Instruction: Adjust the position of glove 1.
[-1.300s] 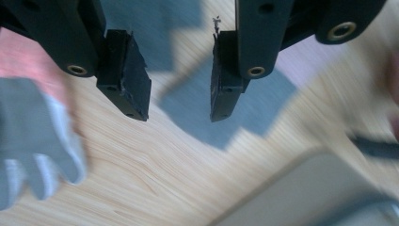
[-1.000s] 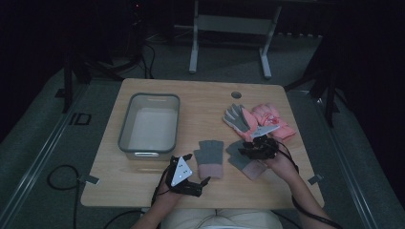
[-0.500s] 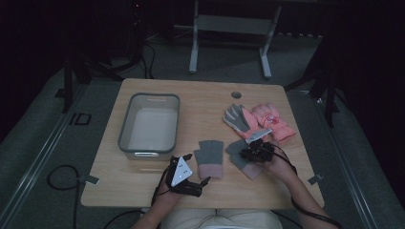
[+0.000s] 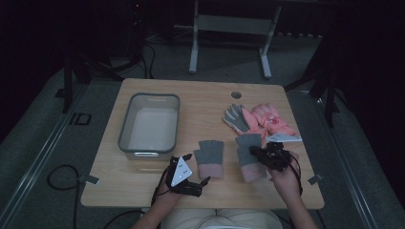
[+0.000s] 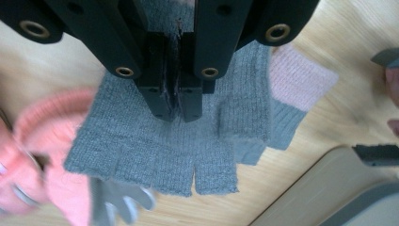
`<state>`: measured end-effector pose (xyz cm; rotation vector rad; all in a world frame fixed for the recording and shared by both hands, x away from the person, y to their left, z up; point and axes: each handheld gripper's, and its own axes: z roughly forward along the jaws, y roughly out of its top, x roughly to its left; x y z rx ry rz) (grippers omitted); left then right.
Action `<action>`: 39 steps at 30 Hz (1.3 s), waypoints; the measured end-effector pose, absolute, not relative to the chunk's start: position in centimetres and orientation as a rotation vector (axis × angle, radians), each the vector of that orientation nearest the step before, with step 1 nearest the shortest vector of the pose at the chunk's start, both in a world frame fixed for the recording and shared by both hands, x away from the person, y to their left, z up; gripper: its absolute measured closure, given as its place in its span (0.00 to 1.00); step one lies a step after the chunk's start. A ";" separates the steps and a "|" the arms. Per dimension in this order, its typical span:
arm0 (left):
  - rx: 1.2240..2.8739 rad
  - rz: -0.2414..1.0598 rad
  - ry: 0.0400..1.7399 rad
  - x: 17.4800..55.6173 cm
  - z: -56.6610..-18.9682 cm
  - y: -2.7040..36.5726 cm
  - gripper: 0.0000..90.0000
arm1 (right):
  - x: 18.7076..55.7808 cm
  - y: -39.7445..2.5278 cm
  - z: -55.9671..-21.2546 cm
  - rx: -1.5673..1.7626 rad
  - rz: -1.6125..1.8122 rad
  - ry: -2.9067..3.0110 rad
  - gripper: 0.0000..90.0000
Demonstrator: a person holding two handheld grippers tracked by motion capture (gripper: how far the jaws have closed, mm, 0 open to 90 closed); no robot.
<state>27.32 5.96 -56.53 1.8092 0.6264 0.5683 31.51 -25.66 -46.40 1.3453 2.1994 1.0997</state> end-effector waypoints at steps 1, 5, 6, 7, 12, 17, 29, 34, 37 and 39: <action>1.808 0.568 0.627 27.3 -56.5 5.9 0.00 | 31.0 -25.8 -46.5 1.370 1.082 2.169 0.95; 1.812 0.570 0.624 27.3 -56.5 6.0 0.00 | 30.0 -26.4 -47.8 1.451 1.011 2.115 0.95; 1.811 0.569 0.625 27.3 -56.5 6.0 0.00 | 30.0 -26.5 -48.3 1.466 0.989 2.110 0.95; 1.811 0.569 0.625 27.3 -56.5 6.0 0.00 | 30.0 -26.6 -48.9 1.499 0.986 2.120 0.95; 1.810 0.577 0.621 27.2 -56.5 6.0 0.00 | 30.4 -26.7 -51.8 1.569 0.922 2.133 0.95; 1.812 0.577 0.619 27.2 -56.5 5.9 0.00 | 31.0 -26.8 -53.2 1.589 0.885 2.147 0.95; 1.812 0.566 0.619 27.3 -56.5 6.0 0.00 | 31.4 -27.1 -52.8 1.431 0.871 2.221 0.70; 1.812 0.568 0.619 27.3 -56.5 5.9 0.00 | 31.9 -27.8 -52.5 1.271 0.894 2.336 0.69; 1.810 0.568 0.618 27.3 -56.5 5.9 0.00 | 32.7 -28.7 -52.5 1.157 0.849 2.471 0.69; 1.806 0.568 0.620 27.3 -56.5 6.0 0.00 | 33.0 -29.0 -52.3 1.118 0.844 2.510 0.69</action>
